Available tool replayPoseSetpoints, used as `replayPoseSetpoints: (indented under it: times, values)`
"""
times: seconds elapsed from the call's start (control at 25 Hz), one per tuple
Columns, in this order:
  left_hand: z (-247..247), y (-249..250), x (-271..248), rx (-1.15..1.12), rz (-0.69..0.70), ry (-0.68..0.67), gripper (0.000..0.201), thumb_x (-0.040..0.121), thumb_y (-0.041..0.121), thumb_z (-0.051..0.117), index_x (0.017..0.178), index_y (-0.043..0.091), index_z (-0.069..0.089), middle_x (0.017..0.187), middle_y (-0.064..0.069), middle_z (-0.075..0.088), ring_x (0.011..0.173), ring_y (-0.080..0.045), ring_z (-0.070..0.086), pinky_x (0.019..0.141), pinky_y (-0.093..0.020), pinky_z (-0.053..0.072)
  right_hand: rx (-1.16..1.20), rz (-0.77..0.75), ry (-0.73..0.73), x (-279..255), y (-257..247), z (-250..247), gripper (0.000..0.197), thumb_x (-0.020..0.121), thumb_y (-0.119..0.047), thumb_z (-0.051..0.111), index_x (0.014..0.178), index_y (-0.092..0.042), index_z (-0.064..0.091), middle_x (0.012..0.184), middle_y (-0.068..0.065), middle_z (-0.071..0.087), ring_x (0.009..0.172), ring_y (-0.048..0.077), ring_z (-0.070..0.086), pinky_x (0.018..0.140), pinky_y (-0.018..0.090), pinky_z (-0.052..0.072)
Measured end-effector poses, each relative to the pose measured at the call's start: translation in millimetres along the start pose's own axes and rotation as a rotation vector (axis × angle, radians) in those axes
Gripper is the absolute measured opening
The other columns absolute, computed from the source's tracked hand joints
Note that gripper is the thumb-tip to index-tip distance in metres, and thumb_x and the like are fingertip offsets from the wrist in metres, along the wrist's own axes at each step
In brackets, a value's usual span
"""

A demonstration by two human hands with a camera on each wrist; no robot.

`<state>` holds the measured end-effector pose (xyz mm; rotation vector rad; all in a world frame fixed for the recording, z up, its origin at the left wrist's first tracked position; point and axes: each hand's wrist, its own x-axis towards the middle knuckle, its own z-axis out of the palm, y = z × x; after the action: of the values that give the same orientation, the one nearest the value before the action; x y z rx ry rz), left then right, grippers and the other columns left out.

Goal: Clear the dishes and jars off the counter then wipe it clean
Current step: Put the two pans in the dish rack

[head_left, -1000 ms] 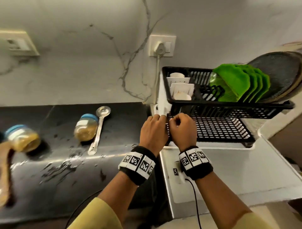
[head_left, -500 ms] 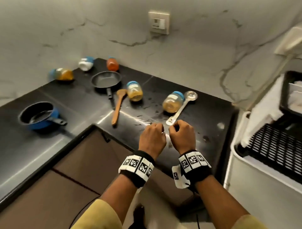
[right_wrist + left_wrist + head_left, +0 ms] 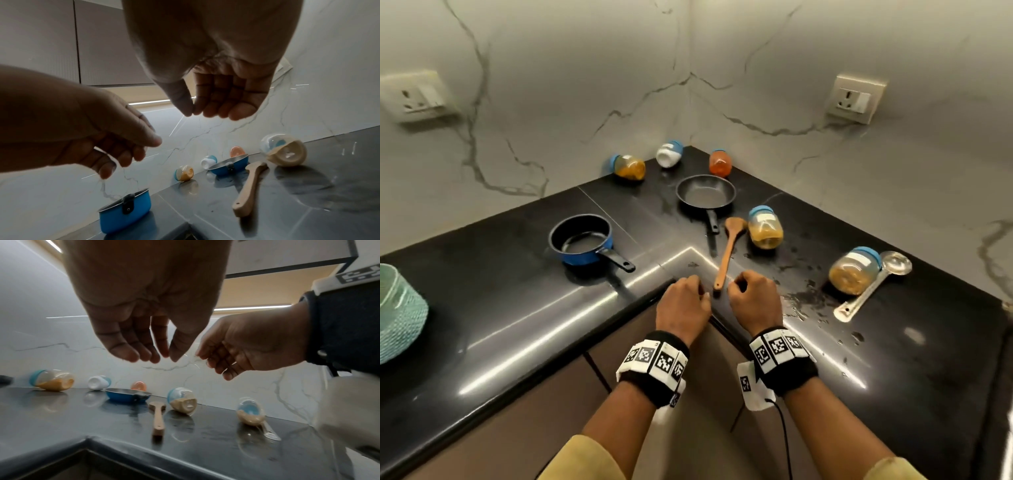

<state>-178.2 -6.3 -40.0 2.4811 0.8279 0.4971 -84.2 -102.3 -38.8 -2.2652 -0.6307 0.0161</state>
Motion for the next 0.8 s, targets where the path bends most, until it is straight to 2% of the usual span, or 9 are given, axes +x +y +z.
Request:
replayPoseSetpoints:
  times: [0.12,0.24,0.4,0.52,0.64,0.72,0.8]
  values:
    - [-14,-46,28,-0.029,-0.046,0.002,0.016,0.089,0.029,0.057,0.089,0.013,0.06,0.093,-0.008,0.064,0.09,-0.027,0.061,0.078,-0.04,0.051,-0.007,0.016,0.002,23,-26,29,0.015,0.084,-0.024,0.059,0.08,-0.012,0.068,0.079,0.009,0.071,0.074,0.028,0.065,0.063,0.028,0.046]
    - [-21,-93,50,-0.051,-0.116,-0.016,0.014,0.088,0.029,0.058,0.089,0.015,0.061,0.092,-0.006,0.066,0.089,-0.027,0.062,0.078,-0.038,0.052,-0.024,0.029,0.001,44,-46,59,0.014,0.085,-0.023,0.06,0.082,-0.012,0.068,0.081,0.01,0.07,0.076,0.027,0.064,0.066,0.025,0.041]
    - [-27,-135,61,-0.119,-0.198,-0.05,0.012,0.087,0.031,0.058,0.086,0.02,0.061,0.088,-0.003,0.068,0.084,-0.025,0.065,0.077,-0.04,0.054,-0.044,0.058,-0.025,67,-63,86,0.015,0.085,-0.023,0.059,0.084,-0.012,0.069,0.083,0.008,0.069,0.079,0.026,0.064,0.069,0.026,0.044]
    - [-28,-157,73,-0.183,-0.295,-0.07,0.008,0.087,0.032,0.058,0.083,0.025,0.06,0.088,-0.001,0.068,0.085,-0.025,0.065,0.079,-0.041,0.054,-0.076,0.076,-0.037,90,-69,105,0.014,0.084,-0.022,0.058,0.079,-0.012,0.067,0.082,0.009,0.069,0.08,0.027,0.063,0.07,0.028,0.045]
    - [-28,-174,89,-0.238,-0.42,-0.079,0.011,0.085,0.031,0.058,0.077,0.023,0.06,0.082,-0.001,0.068,0.081,-0.024,0.064,0.077,-0.037,0.053,-0.081,0.093,-0.053,117,-72,124,0.013,0.083,-0.022,0.057,0.072,-0.015,0.061,0.079,0.008,0.068,0.08,0.028,0.062,0.07,0.031,0.047]
    - [-24,-182,104,-0.314,-0.52,-0.09,0.015,0.084,0.027,0.055,0.073,0.018,0.06,0.077,-0.004,0.067,0.073,-0.024,0.063,0.072,-0.036,0.054,-0.099,0.099,-0.054,141,-70,136,0.014,0.082,-0.022,0.057,0.07,-0.017,0.056,0.078,0.008,0.066,0.08,0.028,0.061,0.068,0.028,0.041]
    - [-21,-184,118,-0.621,-0.725,-0.099,0.026,0.089,0.028,0.051,0.073,0.01,0.061,0.073,-0.011,0.064,0.06,-0.025,0.059,0.057,-0.035,0.055,-0.105,0.102,-0.025,167,-67,143,0.014,0.083,-0.023,0.056,0.072,-0.014,0.058,0.081,0.009,0.068,0.083,0.028,0.062,0.07,0.028,0.038]
